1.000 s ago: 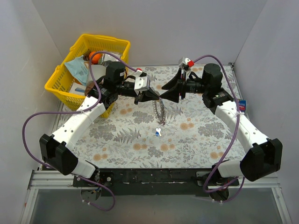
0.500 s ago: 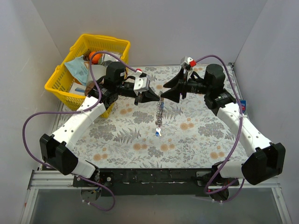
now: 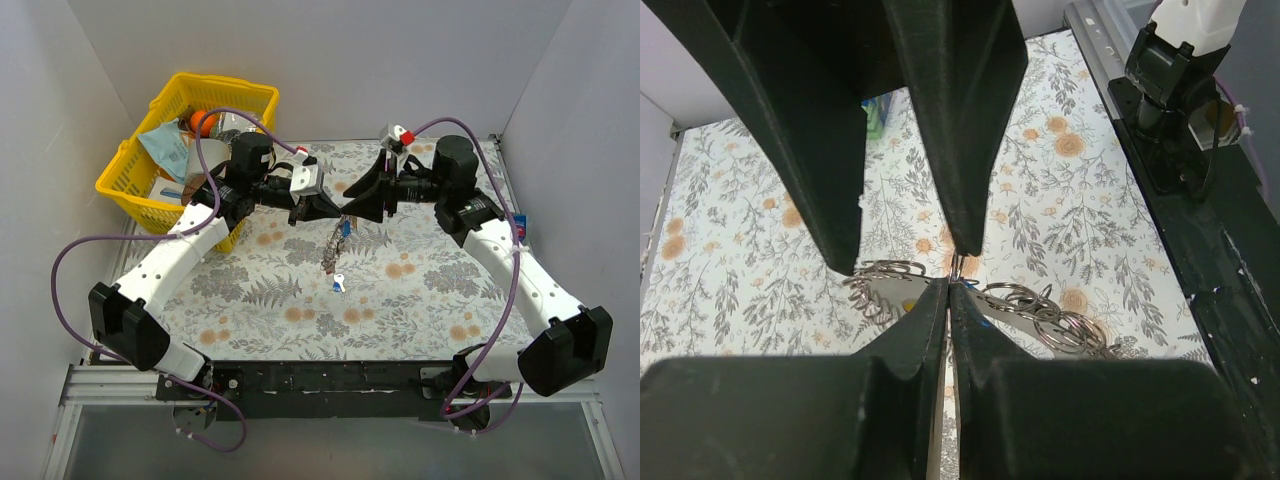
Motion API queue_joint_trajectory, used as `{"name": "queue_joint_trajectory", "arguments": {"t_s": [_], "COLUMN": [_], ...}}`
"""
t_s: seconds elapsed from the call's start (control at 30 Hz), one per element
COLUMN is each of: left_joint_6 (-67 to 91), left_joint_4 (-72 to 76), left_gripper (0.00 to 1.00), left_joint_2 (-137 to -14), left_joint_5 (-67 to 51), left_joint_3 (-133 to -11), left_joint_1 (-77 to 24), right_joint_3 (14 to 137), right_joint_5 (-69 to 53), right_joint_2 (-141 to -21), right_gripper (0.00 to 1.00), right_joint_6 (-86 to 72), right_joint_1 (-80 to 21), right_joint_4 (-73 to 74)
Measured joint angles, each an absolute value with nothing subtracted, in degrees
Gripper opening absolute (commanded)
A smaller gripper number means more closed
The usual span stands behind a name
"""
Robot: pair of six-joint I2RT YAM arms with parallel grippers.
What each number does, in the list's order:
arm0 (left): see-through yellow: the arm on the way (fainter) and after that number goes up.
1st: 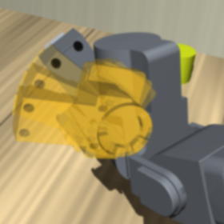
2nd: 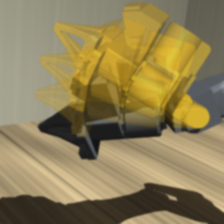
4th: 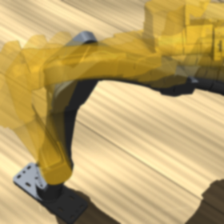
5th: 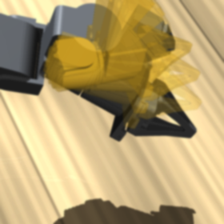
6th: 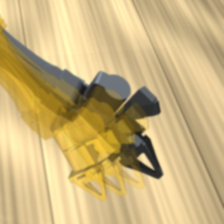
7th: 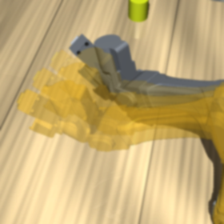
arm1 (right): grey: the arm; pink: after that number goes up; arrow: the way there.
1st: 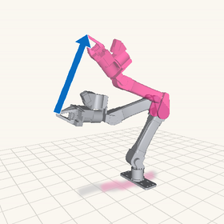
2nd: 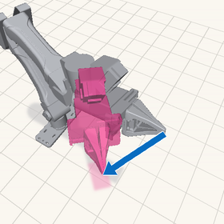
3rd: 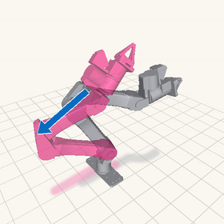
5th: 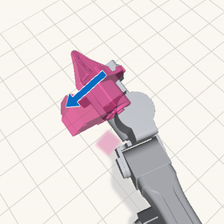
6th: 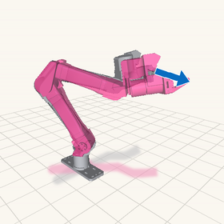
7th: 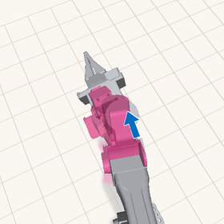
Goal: Put the keys on the keyring
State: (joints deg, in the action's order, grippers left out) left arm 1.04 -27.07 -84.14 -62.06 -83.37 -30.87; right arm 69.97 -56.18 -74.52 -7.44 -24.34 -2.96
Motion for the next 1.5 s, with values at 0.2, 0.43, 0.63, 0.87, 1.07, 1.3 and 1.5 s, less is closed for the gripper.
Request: {"name": "queue_joint_trajectory", "arguments": {"t_s": [0.2,0.43,0.63,0.87,1.07,1.3,1.5], "left_joint_6": [1.0,1.0,1.0,1.1,1.1,3.2,8.8], "left_joint_4": [-27.1,-27.1,-27.7,-27.9,-27.9,-25.1,-20.0], "left_gripper": [0.0,0.0,0.0,0.0,0.0,0.24,0.39], "left_joint_2": [-84.2,-84.2,-84.2,-84.2,-84.2,-84.1,-83.3], "left_joint_5": [-61.7,-61.7,-60.6,-59.5,-59.1,-56.5,-53.1], "left_joint_3": [-83.4,-83.4,-83.4,-83.4,-83.4,-83.0,-82.7], "left_joint_1": [-30.9,-30.9,-30.9,-30.8,-30.8,-30.9,-30.3], "right_joint_3": [70.6,70.6,70.6,70.6,70.6,70.7,70.9], "right_joint_5": [-55.9,-53.8,-52.2,-50.6,-49.8,-49.4,-48.9], "right_joint_2": [-74.5,-74.5,-74.4,-73.8,-73.7,-73.8,-75.1], "right_gripper": [0.45,0.3,0.11,0.01,0.01,0.01,0.01], "right_joint_6": [-4.4,-2.3,-1.0,0.8,1.6,0.8,-1.2], "right_joint_1": [-26.8,-27.0,-27.0,-27.2,-27.5,-27.4,-27.1], "right_joint_4": [2.5,5.9,7.5,8.9,9.1,8.9,8.5]}}
